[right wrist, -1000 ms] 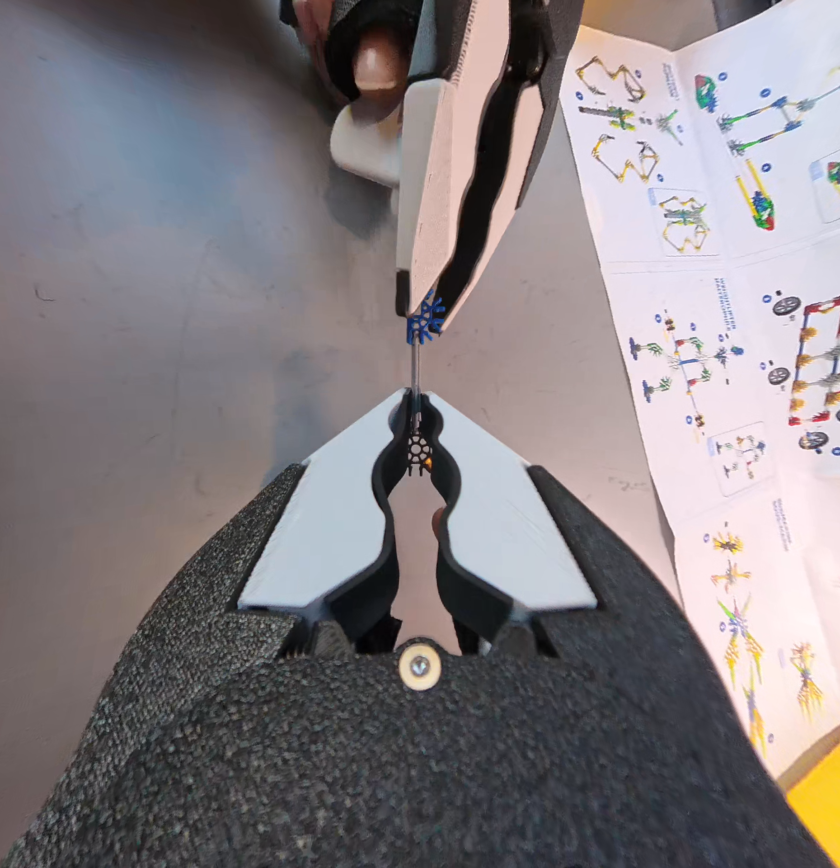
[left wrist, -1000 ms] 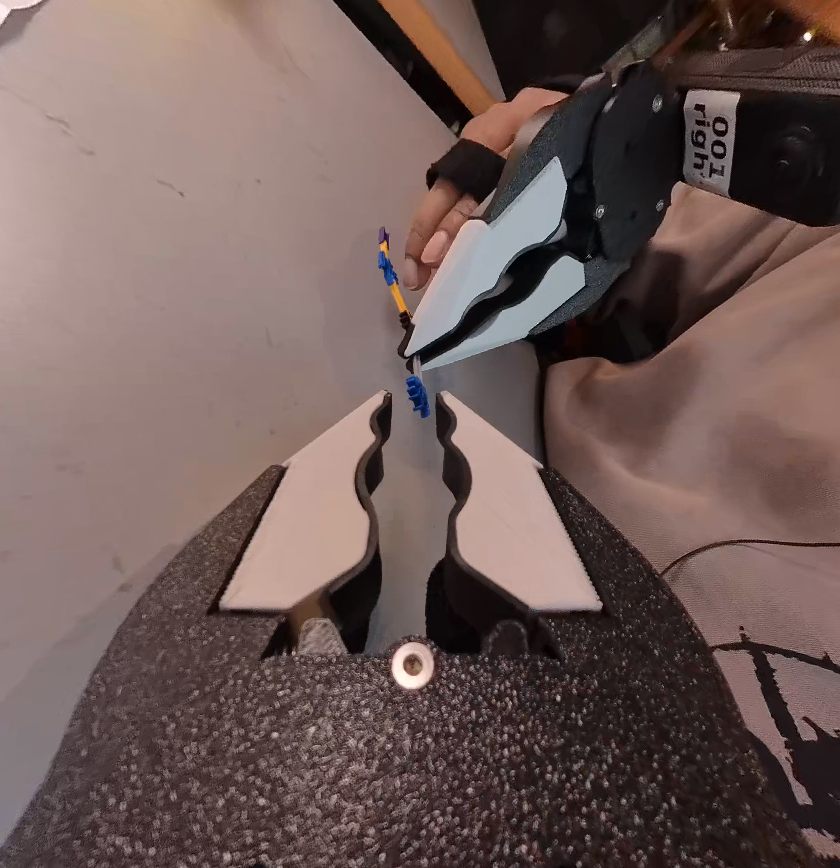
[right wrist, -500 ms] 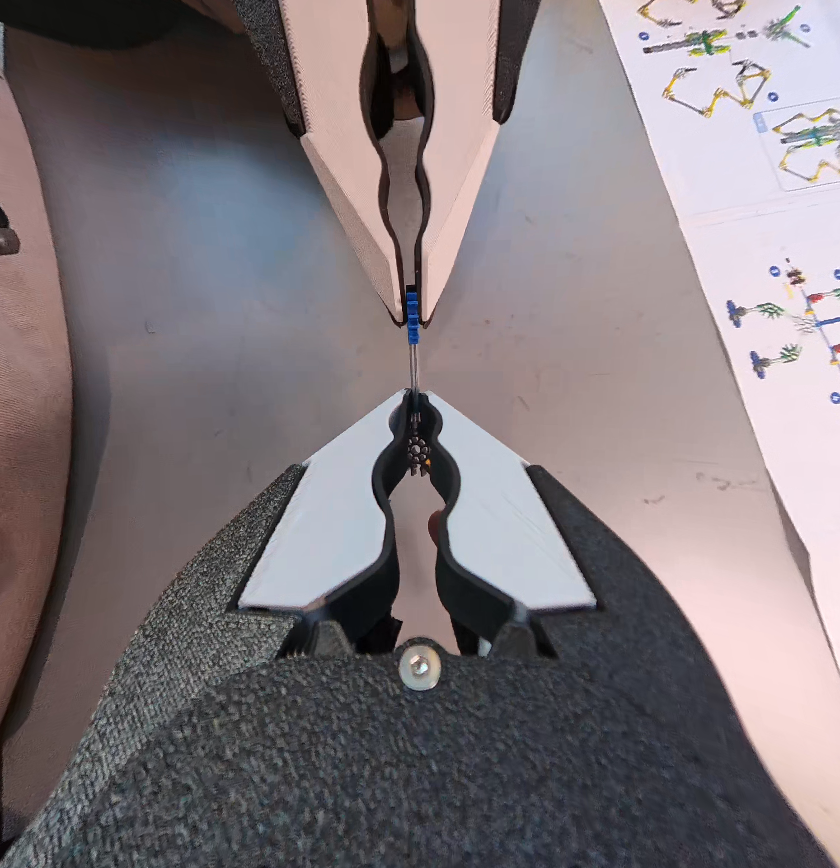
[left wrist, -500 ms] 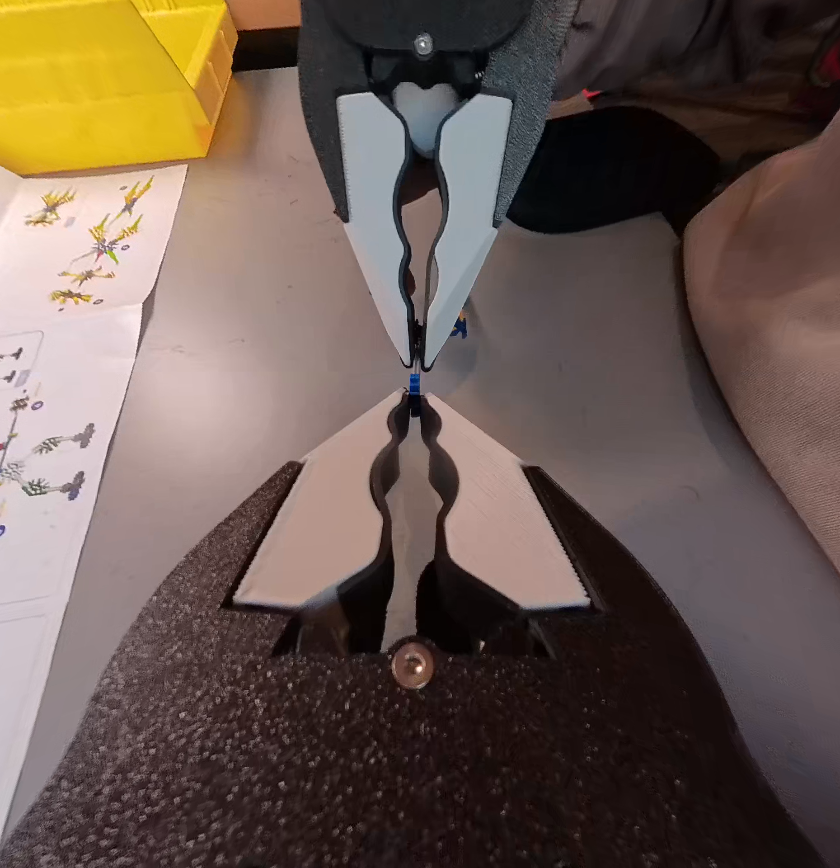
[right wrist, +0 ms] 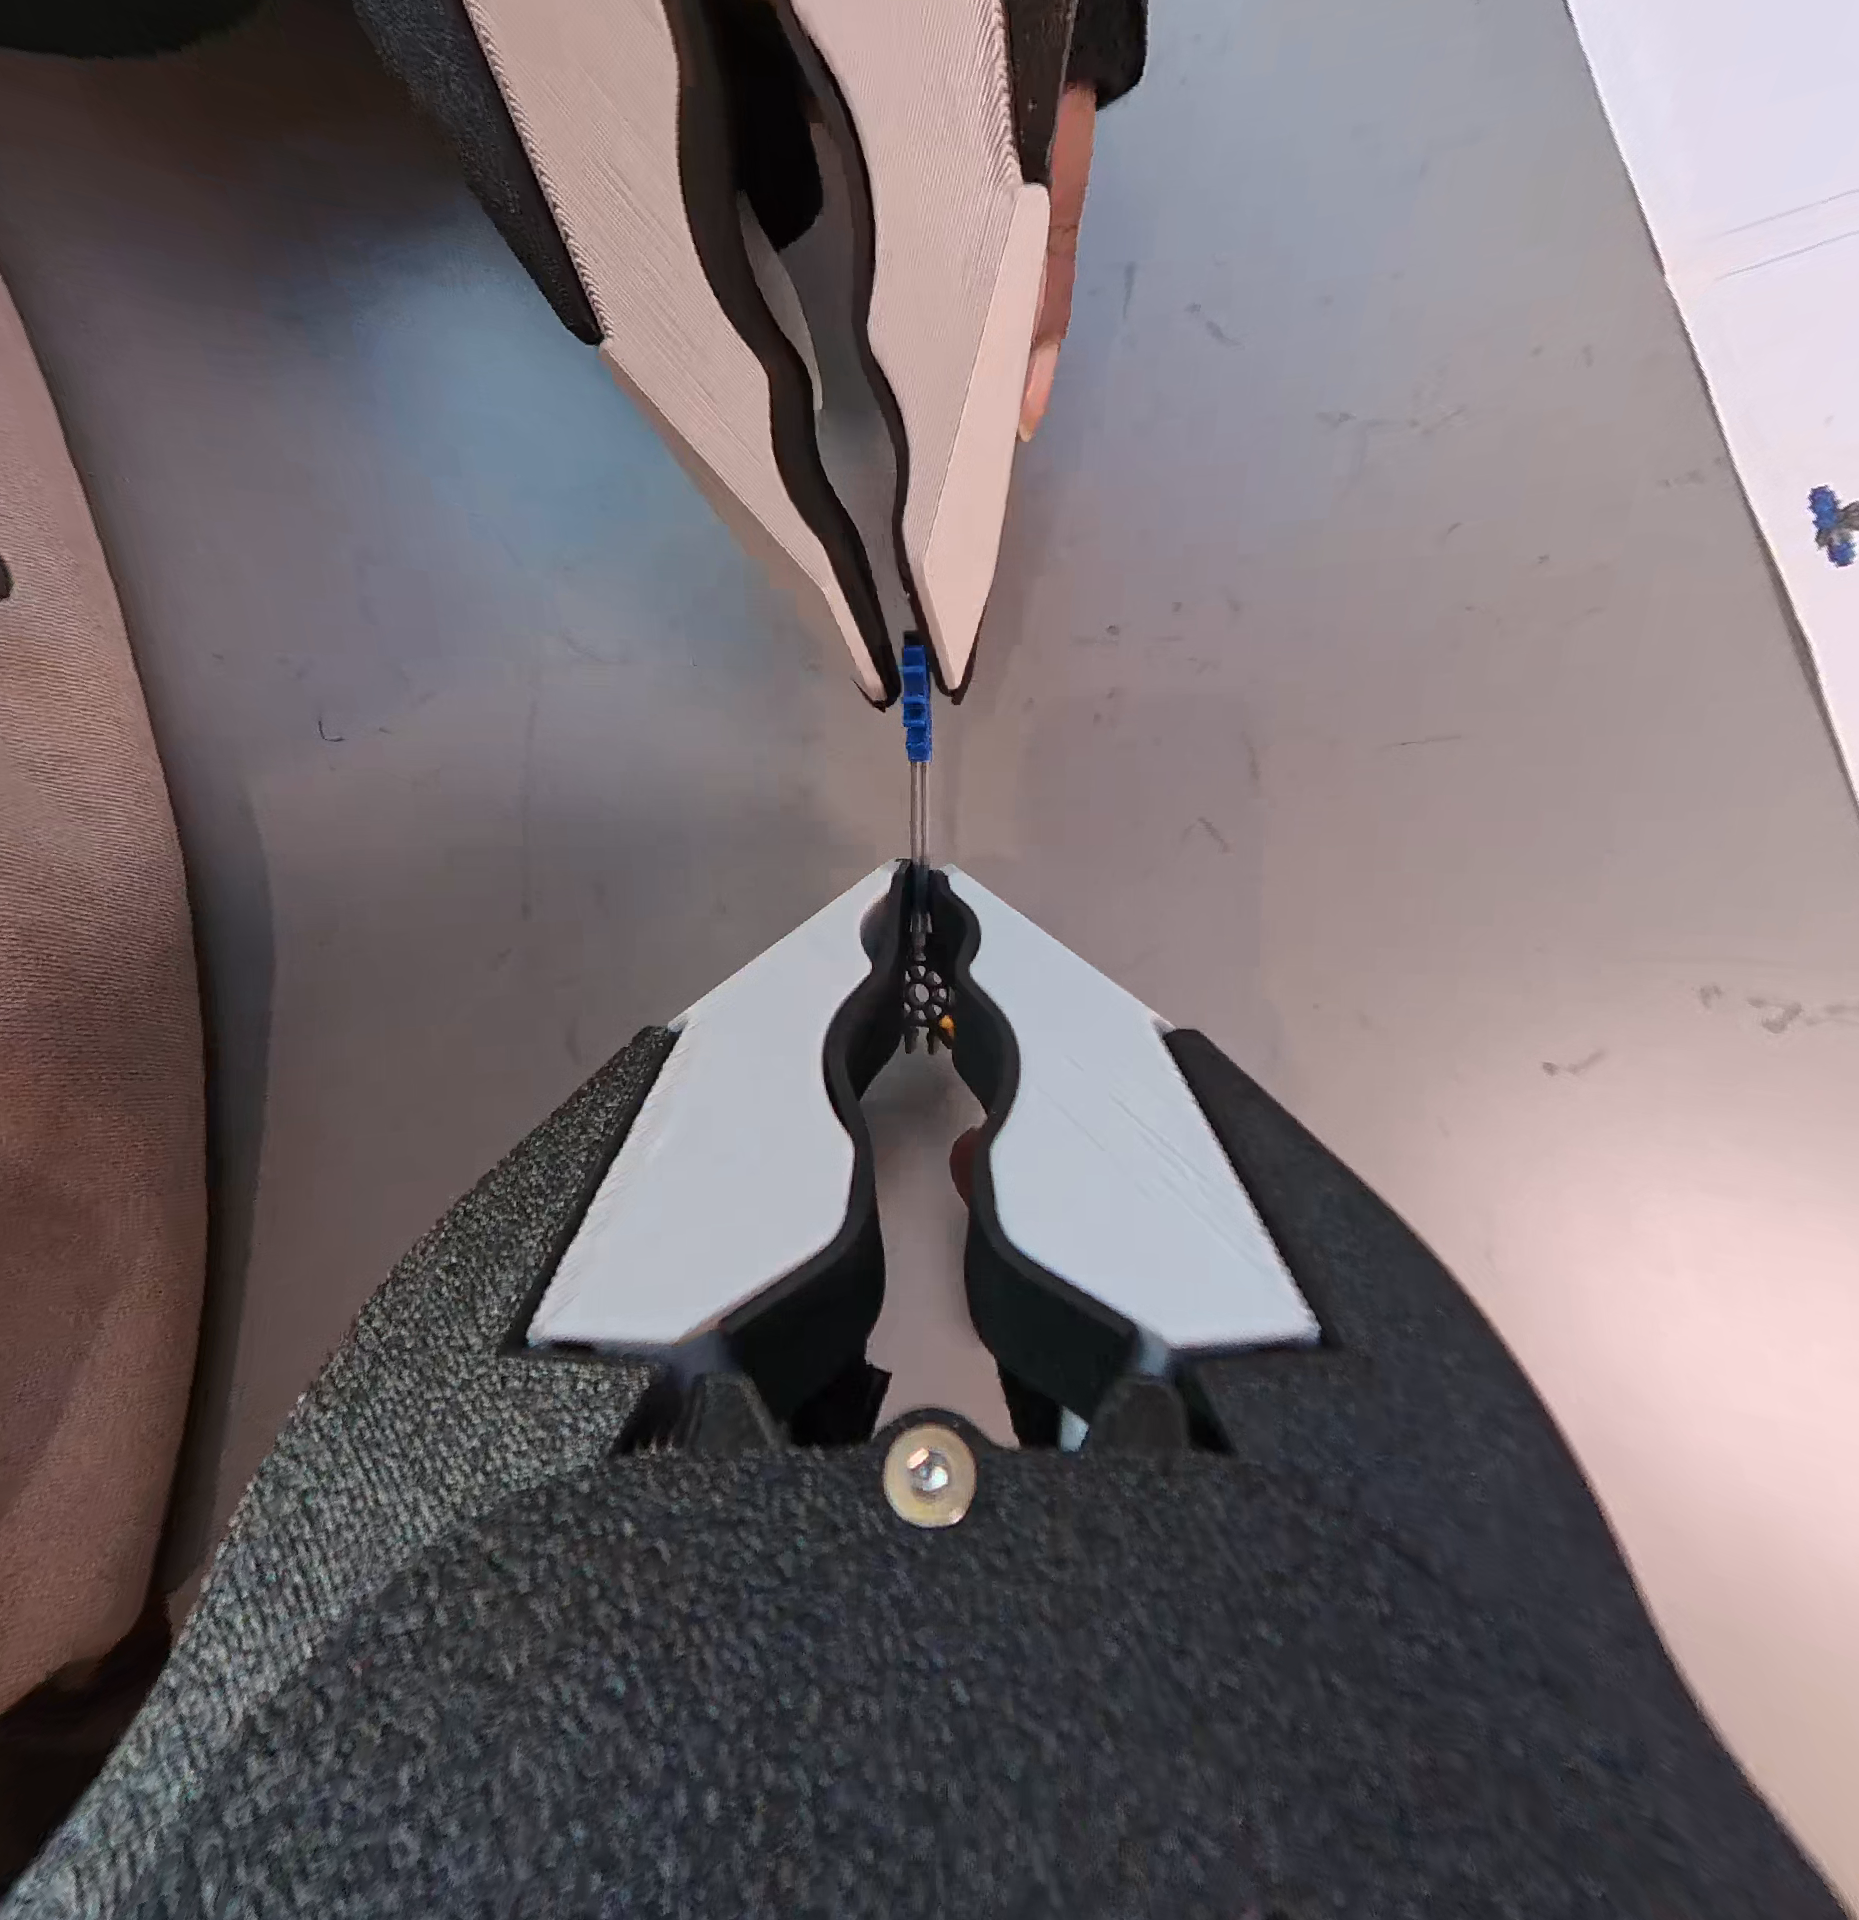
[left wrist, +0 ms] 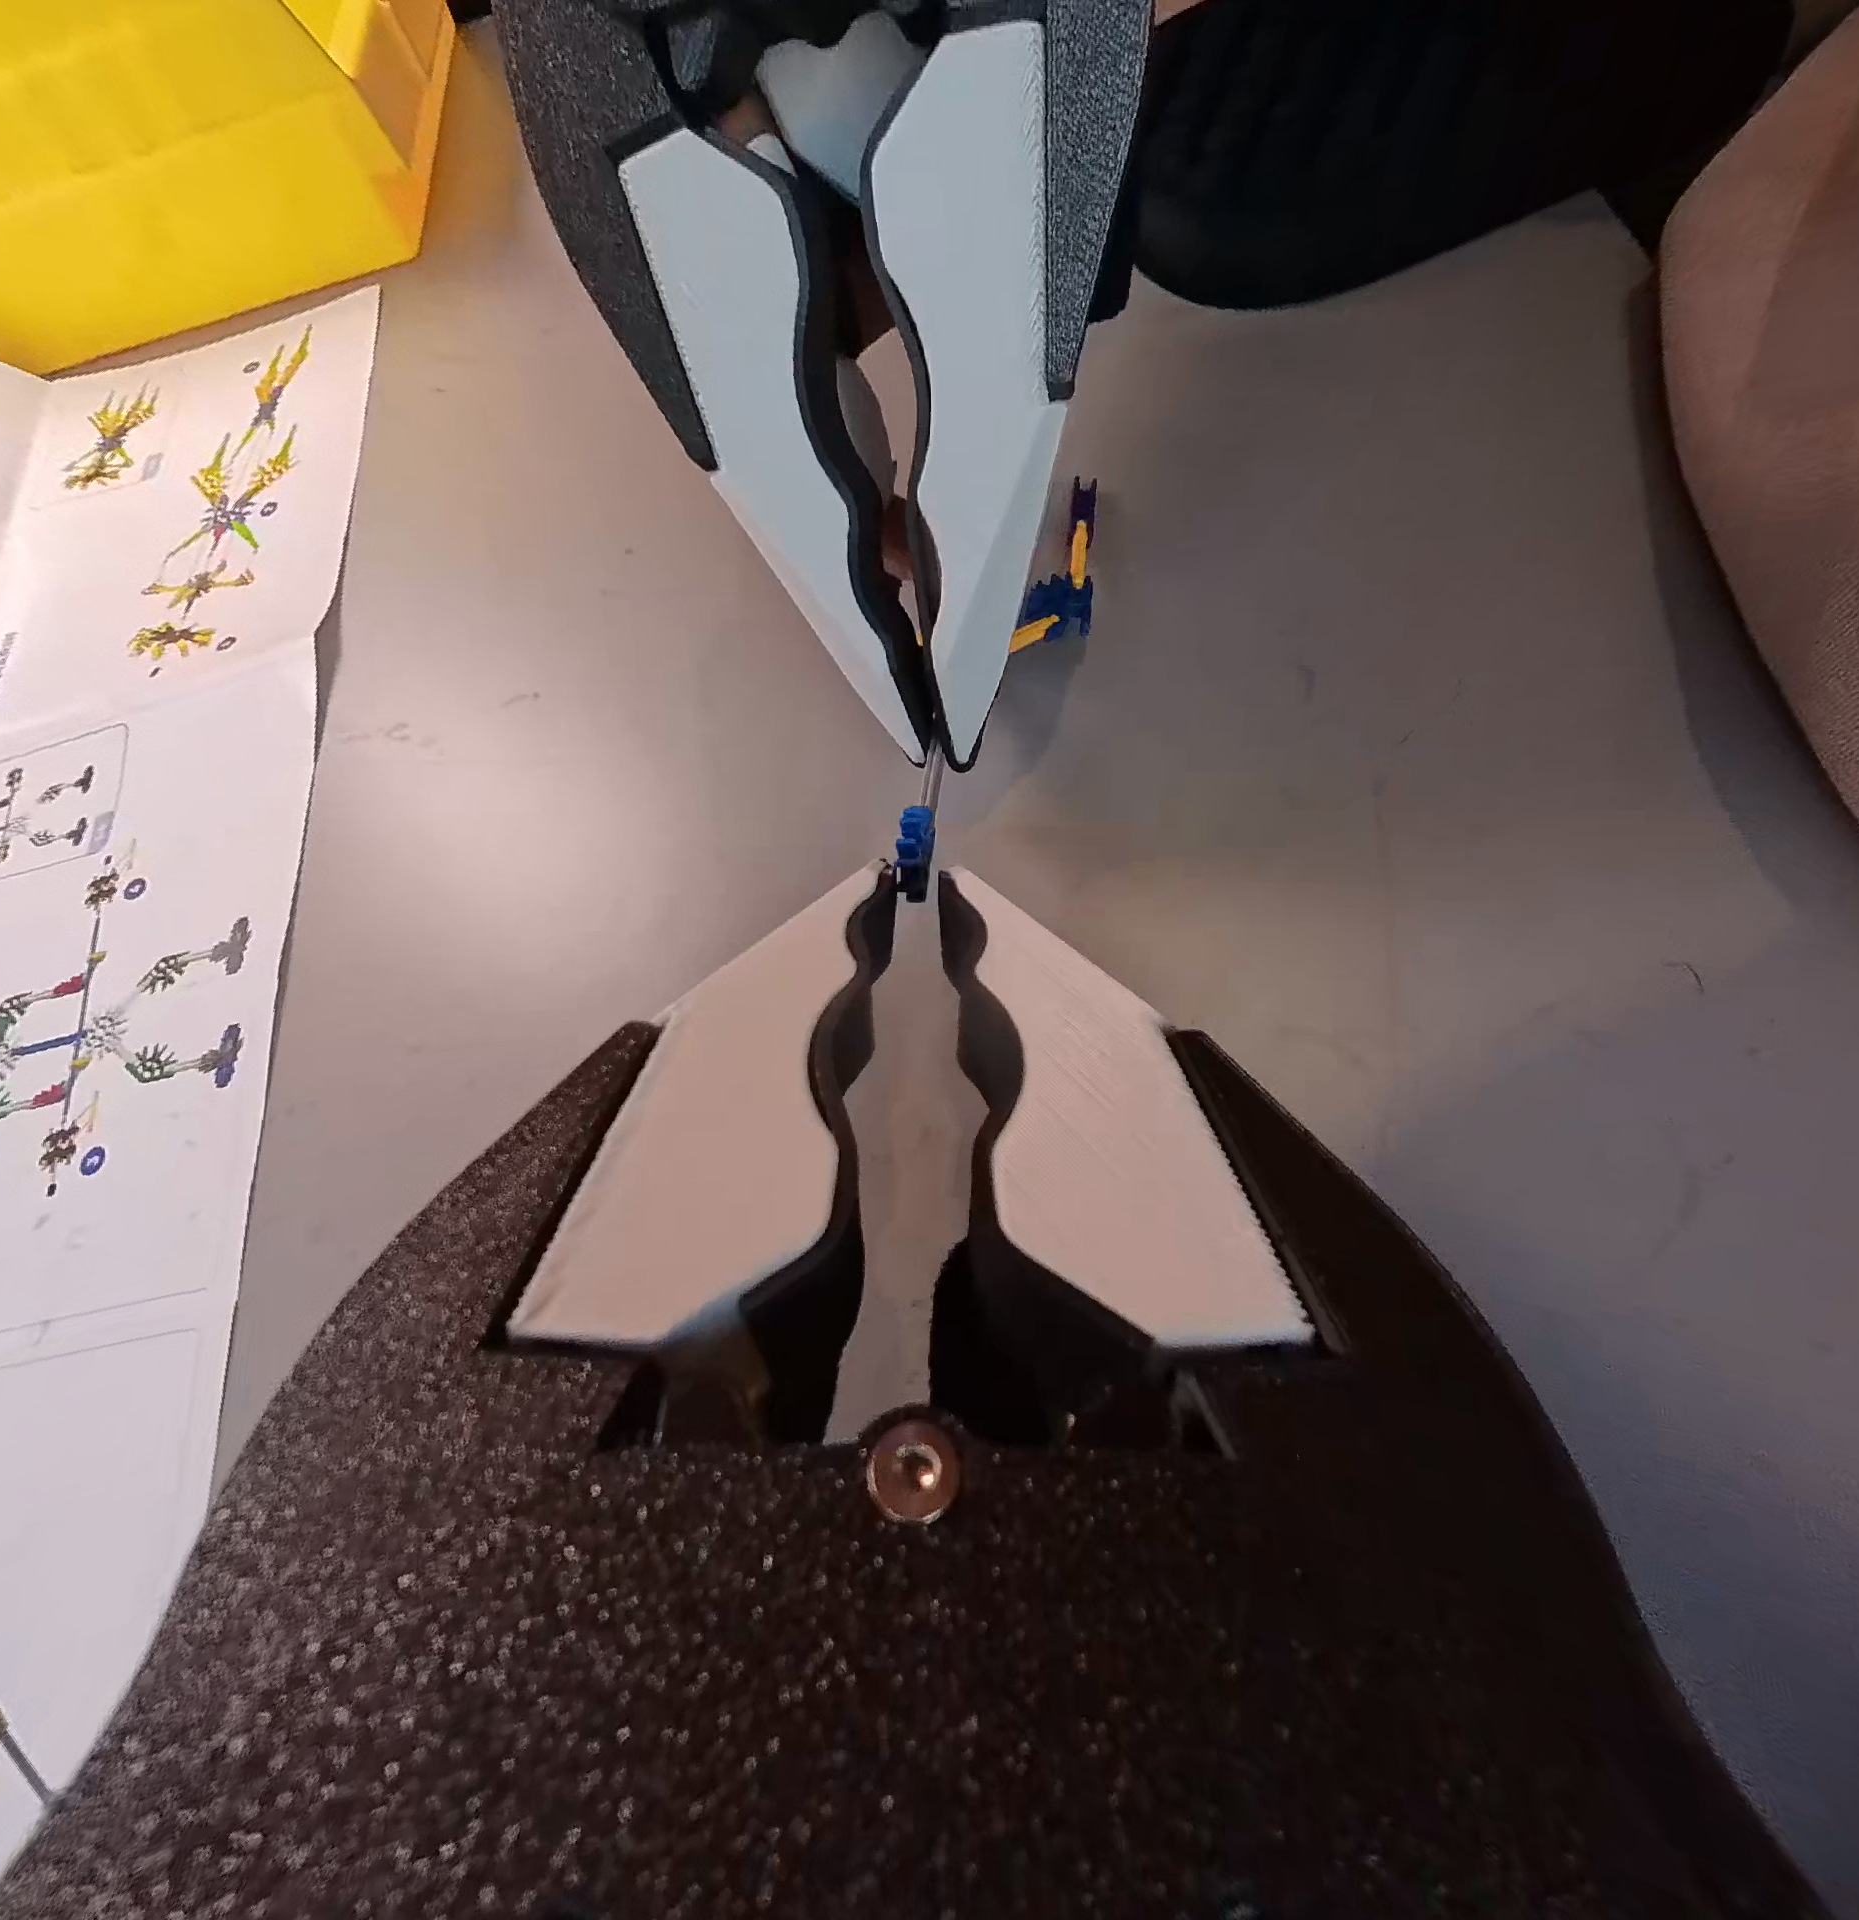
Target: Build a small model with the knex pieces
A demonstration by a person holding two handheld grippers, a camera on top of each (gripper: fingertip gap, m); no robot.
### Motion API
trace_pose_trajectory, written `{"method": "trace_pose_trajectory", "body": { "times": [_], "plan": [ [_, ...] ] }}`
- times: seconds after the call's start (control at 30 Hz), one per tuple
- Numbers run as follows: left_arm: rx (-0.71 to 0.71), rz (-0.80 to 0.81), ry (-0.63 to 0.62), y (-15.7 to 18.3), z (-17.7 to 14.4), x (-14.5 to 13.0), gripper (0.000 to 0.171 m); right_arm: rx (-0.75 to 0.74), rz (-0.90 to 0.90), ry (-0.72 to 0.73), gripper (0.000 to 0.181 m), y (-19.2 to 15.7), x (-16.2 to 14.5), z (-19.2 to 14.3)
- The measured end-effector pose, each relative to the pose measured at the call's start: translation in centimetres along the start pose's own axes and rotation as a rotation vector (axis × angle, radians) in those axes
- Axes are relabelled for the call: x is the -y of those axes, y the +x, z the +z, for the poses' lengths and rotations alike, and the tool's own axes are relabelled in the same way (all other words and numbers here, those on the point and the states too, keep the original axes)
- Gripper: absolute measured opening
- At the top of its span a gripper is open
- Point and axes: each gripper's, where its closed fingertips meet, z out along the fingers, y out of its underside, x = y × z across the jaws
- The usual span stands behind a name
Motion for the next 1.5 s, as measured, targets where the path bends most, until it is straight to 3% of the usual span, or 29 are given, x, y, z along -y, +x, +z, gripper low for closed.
{"method": "trace_pose_trajectory", "body": {
  "times": [0.87,1.17,1.3,1.5],
  "plan": [
    [-0.015,-0.044,-0.078,0.0,0.5,-1.7,0.005,0.031,0.047,-0.094,0.002,0.1,-0.8,1.3],
    [0.002,-0.083,-0.081,-0.8,0.0,-2.1,0.008,-0.037,0.004,0.033,0.019,1.4,0.0,-1.7],
    [0.022,-0.109,-0.086,-1.6,-0.7,-2.5,0.009,-0.110,0.010,0.088,0.021,2.7,-1.7,-4.2],
    [0.065,-0.165,-0.082,-3.2,-1.7,-3.1,0.009,-0.156,0.046,-0.004,0.023,2.7,-6.7,-4.4]
  ]
}}
